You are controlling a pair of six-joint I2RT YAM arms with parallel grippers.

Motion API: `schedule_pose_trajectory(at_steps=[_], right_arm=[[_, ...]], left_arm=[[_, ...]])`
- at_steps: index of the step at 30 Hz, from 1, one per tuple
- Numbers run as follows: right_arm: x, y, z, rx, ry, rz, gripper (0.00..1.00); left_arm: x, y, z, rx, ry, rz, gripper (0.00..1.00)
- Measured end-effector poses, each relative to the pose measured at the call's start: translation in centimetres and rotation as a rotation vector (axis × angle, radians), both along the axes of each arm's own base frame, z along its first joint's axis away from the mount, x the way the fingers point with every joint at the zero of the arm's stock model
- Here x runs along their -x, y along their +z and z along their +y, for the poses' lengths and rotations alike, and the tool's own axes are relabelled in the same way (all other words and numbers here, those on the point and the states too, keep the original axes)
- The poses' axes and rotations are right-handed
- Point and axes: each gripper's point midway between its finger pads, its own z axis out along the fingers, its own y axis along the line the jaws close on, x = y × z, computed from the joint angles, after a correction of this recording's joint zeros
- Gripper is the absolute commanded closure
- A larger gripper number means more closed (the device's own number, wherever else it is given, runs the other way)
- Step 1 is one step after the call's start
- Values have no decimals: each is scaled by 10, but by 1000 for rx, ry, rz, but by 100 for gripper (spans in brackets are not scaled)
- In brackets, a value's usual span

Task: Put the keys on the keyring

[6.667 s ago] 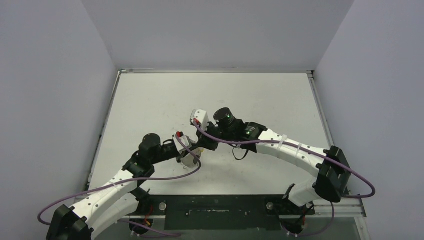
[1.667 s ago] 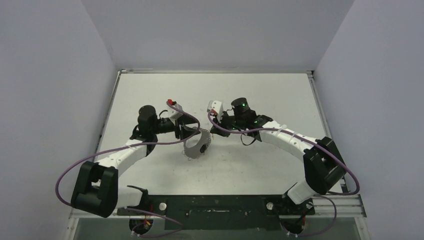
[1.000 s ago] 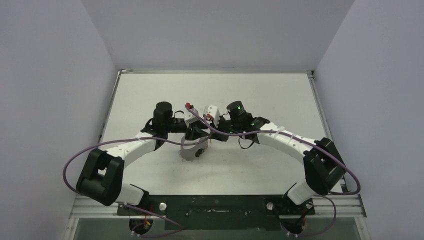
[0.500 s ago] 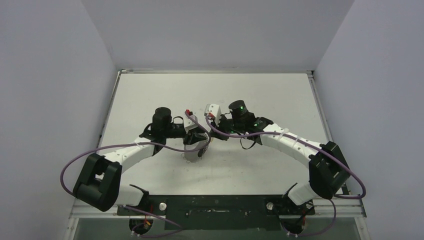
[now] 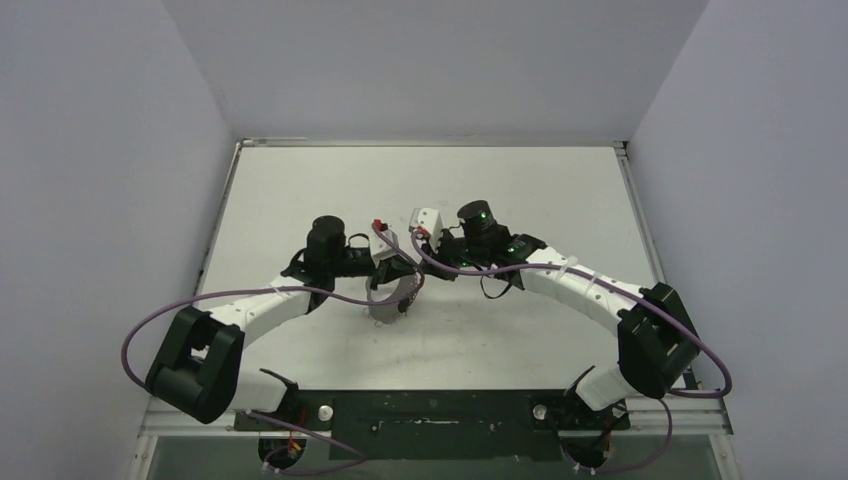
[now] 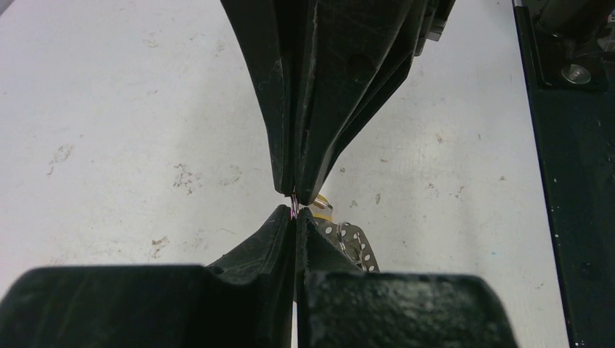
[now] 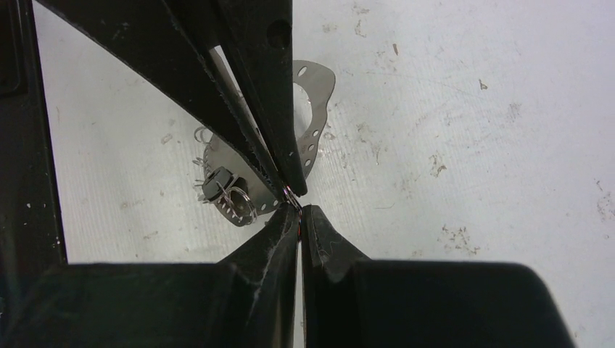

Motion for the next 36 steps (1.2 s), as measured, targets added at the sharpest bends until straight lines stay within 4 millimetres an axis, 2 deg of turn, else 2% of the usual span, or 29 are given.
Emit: schedule_pose_trajectory(at_steps=[4, 5, 9, 12, 21, 27, 33, 36], right_arm=[[-1, 0, 0, 3, 0, -6, 100], [-1, 0, -1, 4, -1, -7, 96], [-5, 1, -2, -5, -23, -1, 66], [-11, 8, -4, -50, -52, 5, 55], [-15, 25, -10, -161, -84, 19, 57], [-8, 31, -2, -205, -46, 54, 55], [-6, 23, 1, -202, -30, 88, 52], [-6, 12, 1, -180, -35, 115, 60]], left_arm=[[-1, 0, 0, -2, 9, 6, 100], [-1, -1, 0, -2, 14, 10, 100], [-4, 0, 1, -1, 43, 20, 100], [-9, -1, 4, 3, 88, 23, 100], [-4, -15, 15, 62, 171, 28, 100], [-5, -7, 14, 95, 173, -13, 100], [-7, 2, 14, 114, 173, -51, 100], [-7, 3, 14, 114, 171, -60, 100]])
